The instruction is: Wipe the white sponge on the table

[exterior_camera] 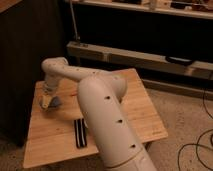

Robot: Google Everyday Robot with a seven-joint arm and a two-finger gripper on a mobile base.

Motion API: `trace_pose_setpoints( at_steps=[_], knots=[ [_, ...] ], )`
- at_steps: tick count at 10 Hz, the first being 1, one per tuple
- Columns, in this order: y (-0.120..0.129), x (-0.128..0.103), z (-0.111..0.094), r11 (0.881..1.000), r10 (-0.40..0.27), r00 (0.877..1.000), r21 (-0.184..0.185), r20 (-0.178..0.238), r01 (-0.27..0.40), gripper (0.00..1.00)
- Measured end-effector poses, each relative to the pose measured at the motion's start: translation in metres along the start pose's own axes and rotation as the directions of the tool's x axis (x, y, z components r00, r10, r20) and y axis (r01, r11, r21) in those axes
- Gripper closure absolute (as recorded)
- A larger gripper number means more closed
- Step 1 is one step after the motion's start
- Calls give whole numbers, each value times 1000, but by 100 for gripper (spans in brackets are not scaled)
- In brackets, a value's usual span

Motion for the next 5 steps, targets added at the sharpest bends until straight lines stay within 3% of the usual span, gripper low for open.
trace_pose_setpoints(
  at_steps=[3,5],
  knots=[
    [56,20,1,998,9,1000,-67,16,-8,80],
    [68,31,4,996,26,1000,-87,-3,-26,80]
  ],
)
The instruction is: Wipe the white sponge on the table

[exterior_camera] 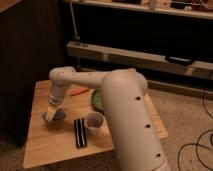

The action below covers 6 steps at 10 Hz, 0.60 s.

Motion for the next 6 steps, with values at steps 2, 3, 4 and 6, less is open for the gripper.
trace_pose_setpoints(
  at_steps=[2,3,4,6],
  knots=[
    [-11,21,-2,999,53,998,12,-19,-53,80],
    [-25,33,-6,996,82,996,22,-23,-81,80],
    [-42,46,-13,994,104,994,31,-27,-103,80],
    [-80,65,-27,988,142,989,59,-29,-140,80]
  ],
)
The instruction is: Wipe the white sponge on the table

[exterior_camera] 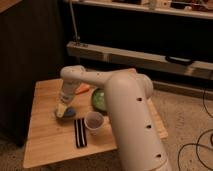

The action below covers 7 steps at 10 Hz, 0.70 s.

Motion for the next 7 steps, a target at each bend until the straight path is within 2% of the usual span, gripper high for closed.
trace_pose_setpoints(
  at_steps=[2,3,5,7],
  knots=[
    [-33,0,-10,999,19,1000,29,-9,-18,80],
    [-48,-11,-11,999,18,1000,40,-8,-18,80],
    [-63,-39,-6,999,-5,1000,47,-11,5,80],
    [-59,-78,6,997,-61,998,41,-8,61,80]
  ],
)
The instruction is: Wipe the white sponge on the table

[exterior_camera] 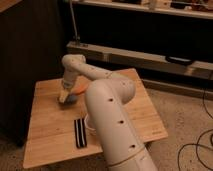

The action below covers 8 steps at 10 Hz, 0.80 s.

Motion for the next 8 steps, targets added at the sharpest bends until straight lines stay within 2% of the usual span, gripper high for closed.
trace_pose_setpoints(
  at_steps=[2,3,6,8],
  knots=[
    [20,-24,6,999,-52,999,-17,18,52,80],
    [33,-29,9,997,-66,997,-27,31,67,80],
    [79,-26,11,992,-103,992,-65,67,107,80],
    [105,-14,12,990,-101,992,-92,78,109,80]
  ],
)
